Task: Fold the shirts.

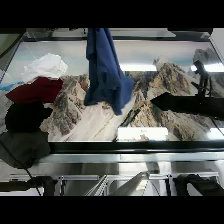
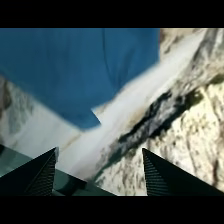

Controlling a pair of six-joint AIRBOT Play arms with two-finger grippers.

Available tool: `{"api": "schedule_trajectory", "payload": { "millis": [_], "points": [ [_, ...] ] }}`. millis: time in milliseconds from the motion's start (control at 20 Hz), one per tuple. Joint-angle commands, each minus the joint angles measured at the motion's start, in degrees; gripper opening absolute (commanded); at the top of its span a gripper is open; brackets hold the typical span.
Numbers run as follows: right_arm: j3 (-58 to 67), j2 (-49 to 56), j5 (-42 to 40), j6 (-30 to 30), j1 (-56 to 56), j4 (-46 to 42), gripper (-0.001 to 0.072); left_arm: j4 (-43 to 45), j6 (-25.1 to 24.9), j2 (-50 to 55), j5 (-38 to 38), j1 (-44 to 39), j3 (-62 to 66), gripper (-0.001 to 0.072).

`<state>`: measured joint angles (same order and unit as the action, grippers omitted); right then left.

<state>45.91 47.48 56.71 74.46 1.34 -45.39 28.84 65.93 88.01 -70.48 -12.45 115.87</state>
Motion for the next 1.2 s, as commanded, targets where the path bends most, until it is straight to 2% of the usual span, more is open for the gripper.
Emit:
{"api": "schedule_trajectory", "payload": {
  "millis": [0,200,400,500,650,800,900,1000,1150],
  "points": [
    [0.37,-2.71,2.8,-1.01,-2.82,0.02,0.0586,-1.31,1.92,-0.31,-1.33,-3.21,0.0,0.0013],
    [0.35,-2.75,3.56,-1.2,-2.8,-1.73,0.0586,0.37,3.93,5.29,-7.17,-3.52,0.02,0.0013],
    [0.35,-1.95,3.56,-1.2,-2.8,-5.01,0.0587,13.0,4.28,10.1,-9.35,-2.97,0.02,-0.0002],
    [0.35,-0.92,3.52,-1.18,-2.8,-6.1,0.0586,18.97,6.97,11.39,-9.7,-1.88,0.04,0.0334],
    [0.35,1.36,3.52,-1.18,-2.8,-9.09,0.0586,23.17,9.81,11.21,-12.83,2.54,0.04,0.0334],
    [0.35,5.38,3.28,-1.2,-2.75,-9.01,0.0586,24.13,14.56,10.95,-22.29,8.31,-0.61,0.0334],
    [0.35,9.22,3.1,-1.25,-2.64,-8.92,0.0587,24.11,15.58,9.4,-26.62,10.29,-7.19,0.0334],
    [0.35,13.66,2.84,-3.82,-2.27,-7.41,0.0587,24.2,14.64,5.75,-22.86,10.58,-19.3,0.0334],
    [0.35,20.39,0.55,-5.75,-0.09,-4.04,0.0587,24.13,11.34,1.64,-10.58,9.6,-37.29,0.0334]
  ]
}}
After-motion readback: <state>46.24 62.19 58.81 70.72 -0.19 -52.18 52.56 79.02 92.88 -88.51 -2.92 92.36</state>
